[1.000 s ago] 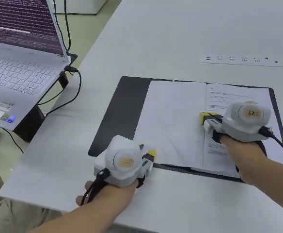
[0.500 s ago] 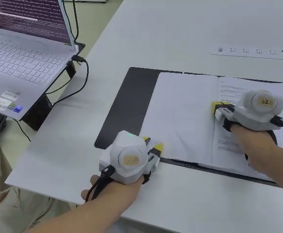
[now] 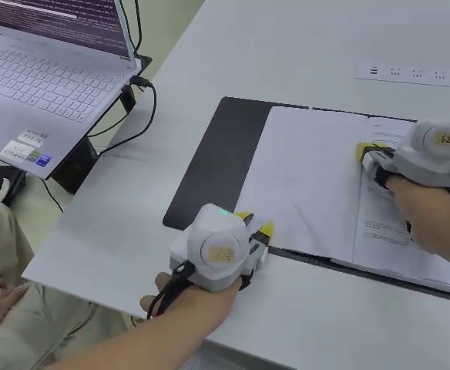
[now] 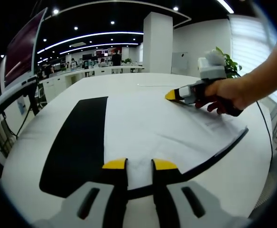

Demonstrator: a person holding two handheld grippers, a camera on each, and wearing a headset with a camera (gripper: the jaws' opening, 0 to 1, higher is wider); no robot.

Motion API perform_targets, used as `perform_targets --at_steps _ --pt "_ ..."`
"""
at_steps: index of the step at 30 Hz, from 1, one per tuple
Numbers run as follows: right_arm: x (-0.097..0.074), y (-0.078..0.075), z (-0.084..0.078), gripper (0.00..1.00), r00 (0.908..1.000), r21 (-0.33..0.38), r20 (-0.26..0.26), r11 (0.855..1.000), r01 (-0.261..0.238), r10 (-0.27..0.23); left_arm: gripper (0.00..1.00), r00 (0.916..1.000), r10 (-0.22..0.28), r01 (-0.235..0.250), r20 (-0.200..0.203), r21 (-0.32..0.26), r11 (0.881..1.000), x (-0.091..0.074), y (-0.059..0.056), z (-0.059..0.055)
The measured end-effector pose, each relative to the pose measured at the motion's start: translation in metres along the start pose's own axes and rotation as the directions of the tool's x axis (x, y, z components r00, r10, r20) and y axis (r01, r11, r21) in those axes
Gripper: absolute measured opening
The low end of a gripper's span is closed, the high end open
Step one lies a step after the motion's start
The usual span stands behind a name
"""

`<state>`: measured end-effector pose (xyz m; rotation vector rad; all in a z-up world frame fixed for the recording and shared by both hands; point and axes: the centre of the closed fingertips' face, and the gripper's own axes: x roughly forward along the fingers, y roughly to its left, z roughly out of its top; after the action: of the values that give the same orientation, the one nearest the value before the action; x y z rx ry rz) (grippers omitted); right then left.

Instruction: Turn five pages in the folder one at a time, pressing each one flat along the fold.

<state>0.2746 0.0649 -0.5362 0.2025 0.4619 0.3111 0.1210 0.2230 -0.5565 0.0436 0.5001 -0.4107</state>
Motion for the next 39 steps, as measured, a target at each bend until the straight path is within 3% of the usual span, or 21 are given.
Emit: perform_targets --at_steps 16,27,33,39 --pt "0.036 -0.023 0.020 0.00 0.9992 -0.023 -0.015 0.999 0.036 -0.036 0.18 0.9998 0.002 -0.002 0.018 -0.008 1.000 0.000 0.000 0.000" --pt "0.055 -0.038 0.029 0.00 0.9981 0.009 -0.002 0.998 0.061 -0.061 0.18 0.9996 0.001 -0.001 0.029 -0.002 1.000 0.001 0.001 -0.001" --pt "0.061 -0.044 0.028 0.00 0.9985 0.052 -0.021 0.997 0.051 -0.050 0.18 0.9997 -0.001 0.001 0.026 -0.003 1.000 0.000 0.001 -0.001" --pt "0.056 -0.039 0.020 0.00 0.9990 0.013 -0.042 1.000 0.015 -0.015 0.18 0.9997 -0.001 0.001 0.024 -0.001 1.000 0.000 0.000 0.000"
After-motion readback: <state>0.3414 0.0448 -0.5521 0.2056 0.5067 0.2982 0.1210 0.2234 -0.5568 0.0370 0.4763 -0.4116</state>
